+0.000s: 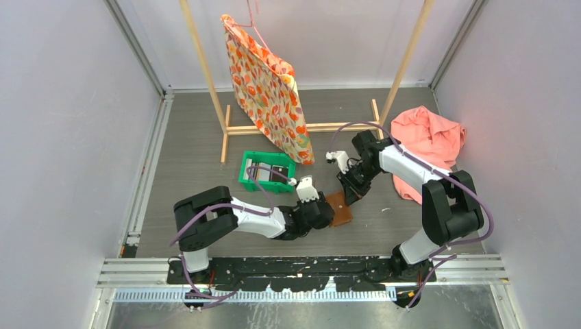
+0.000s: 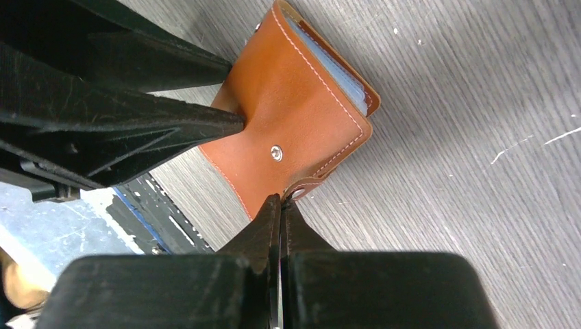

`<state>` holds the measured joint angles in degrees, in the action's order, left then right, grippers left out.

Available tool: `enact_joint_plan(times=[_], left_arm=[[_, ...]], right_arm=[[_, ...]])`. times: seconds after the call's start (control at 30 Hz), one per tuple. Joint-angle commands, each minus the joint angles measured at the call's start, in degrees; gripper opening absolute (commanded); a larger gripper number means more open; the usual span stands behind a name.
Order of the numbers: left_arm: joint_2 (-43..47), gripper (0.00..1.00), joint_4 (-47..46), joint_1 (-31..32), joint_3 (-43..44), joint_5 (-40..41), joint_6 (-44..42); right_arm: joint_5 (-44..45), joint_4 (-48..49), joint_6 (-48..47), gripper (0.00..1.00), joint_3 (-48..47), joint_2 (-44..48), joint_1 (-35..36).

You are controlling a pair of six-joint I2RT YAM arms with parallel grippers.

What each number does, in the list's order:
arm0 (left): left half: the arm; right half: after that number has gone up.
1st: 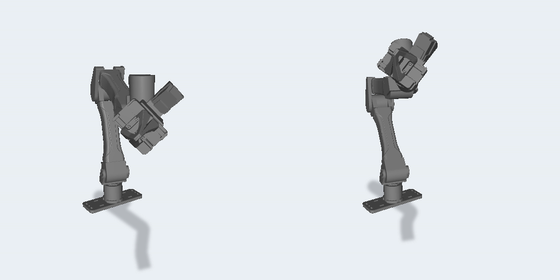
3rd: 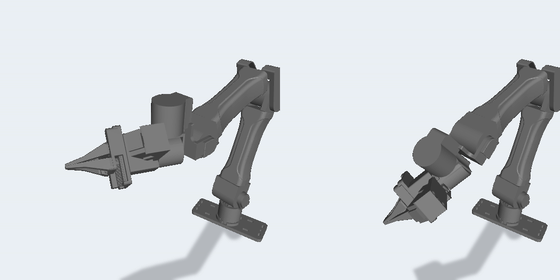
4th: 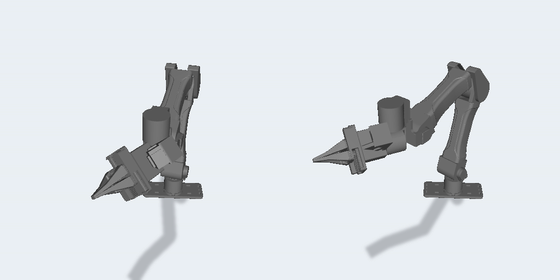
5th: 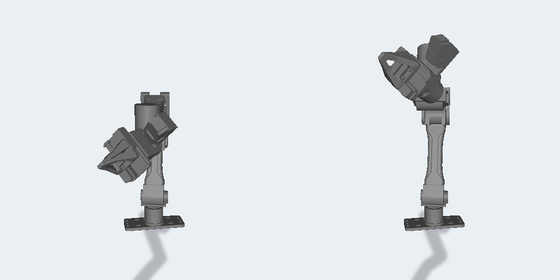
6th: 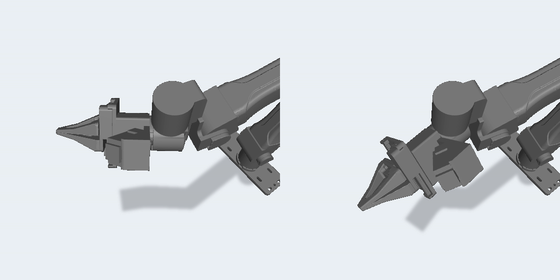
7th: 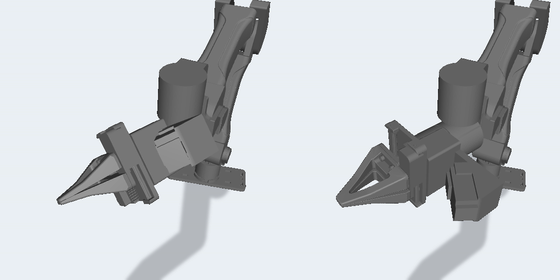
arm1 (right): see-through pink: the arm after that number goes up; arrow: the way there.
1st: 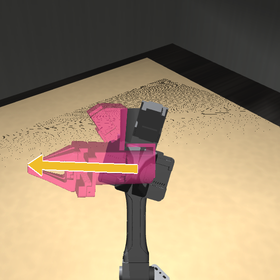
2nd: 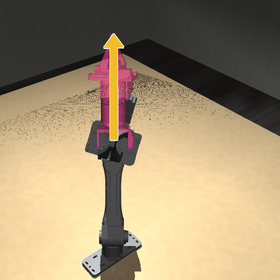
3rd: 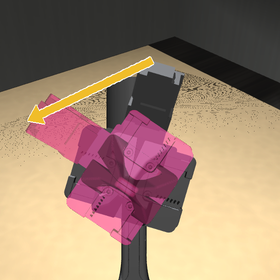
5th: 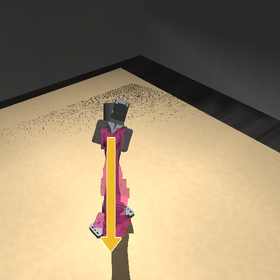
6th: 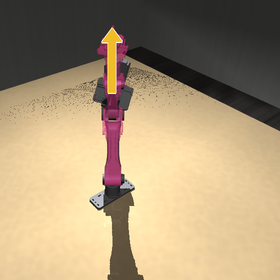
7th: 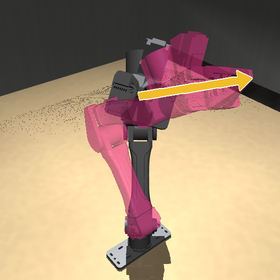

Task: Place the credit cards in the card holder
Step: Close the card holder at the center of the board.

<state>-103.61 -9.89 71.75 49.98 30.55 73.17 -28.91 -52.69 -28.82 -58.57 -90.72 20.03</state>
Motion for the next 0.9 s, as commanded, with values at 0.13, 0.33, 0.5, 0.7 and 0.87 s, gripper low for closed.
enact_joint_plan(times=[0.13, 0.33, 0.5, 0.7, 0.87], left_arm=[[-6.7, 0.24, 12.6, -1.9, -2.0, -1.0, -0.5], [-5.7, 0.24, 11.0, -2.0, -3.1, -1.1, -0.3], [-4.9, 0.24, 10.2, -2.0, -3.0, -1.6, -1.1], [-4.3, 0.24, 10.2, -2.0, -3.2, -2.0, -1.4], [-3.2, 0.24, 6.5, -2.0, -4.4, -3.0, -1.9]], right_arm=[[2.5, 0.0, -2.7, 0.01, 1.2, 4.8, -3.4], [-1.5, -2.3, -5.1, 0.01, 1.4, 4.4, -5.4], [-3.4, -1.3, -5.2, 0.01, 1.6, 5.0, -0.2], [-2.9, 1.0, -2.6, 0.01, 1.7, 4.0, 1.4], [-2.4, -0.2, -2.8, 0.01, 0.5, -0.8, 2.1]])
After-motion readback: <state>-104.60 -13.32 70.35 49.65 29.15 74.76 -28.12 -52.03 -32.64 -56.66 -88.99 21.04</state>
